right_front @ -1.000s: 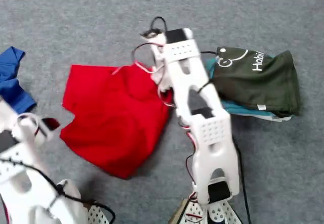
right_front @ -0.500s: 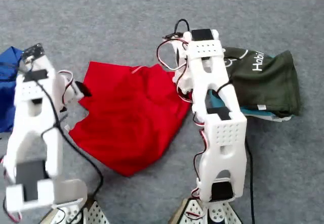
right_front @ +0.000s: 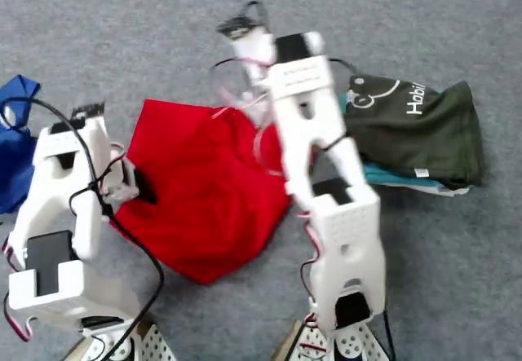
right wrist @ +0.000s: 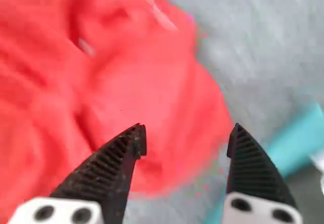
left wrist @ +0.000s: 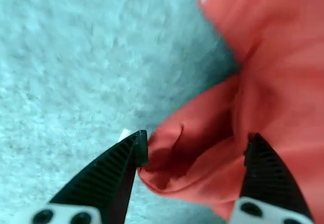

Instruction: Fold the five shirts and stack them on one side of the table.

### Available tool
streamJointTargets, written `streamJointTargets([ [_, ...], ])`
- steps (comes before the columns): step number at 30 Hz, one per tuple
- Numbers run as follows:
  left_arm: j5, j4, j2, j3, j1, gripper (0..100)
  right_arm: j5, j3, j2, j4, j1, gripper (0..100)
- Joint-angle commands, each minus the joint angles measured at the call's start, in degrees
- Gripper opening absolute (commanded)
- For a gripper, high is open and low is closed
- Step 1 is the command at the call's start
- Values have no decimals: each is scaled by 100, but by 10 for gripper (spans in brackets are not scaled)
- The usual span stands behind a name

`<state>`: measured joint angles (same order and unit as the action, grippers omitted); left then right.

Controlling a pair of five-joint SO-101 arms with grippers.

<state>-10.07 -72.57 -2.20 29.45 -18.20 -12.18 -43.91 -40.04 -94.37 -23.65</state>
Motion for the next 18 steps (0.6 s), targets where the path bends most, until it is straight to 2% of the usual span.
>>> streamJointTargets([
  [1,-360,-53,40,44,-387,307,905,-532,-479,677,-488,265],
  [5,-642,-264,31,26,-651,307,1714,-1182,-1367,1125,-804,266],
  [10,-677,-167,-13,378,-615,307,2295,-2123,-2598,1064,-980,264],
  [18,-677,220,4,1055,-475,306,3244,-3697,-3538,-281,-620,263],
])
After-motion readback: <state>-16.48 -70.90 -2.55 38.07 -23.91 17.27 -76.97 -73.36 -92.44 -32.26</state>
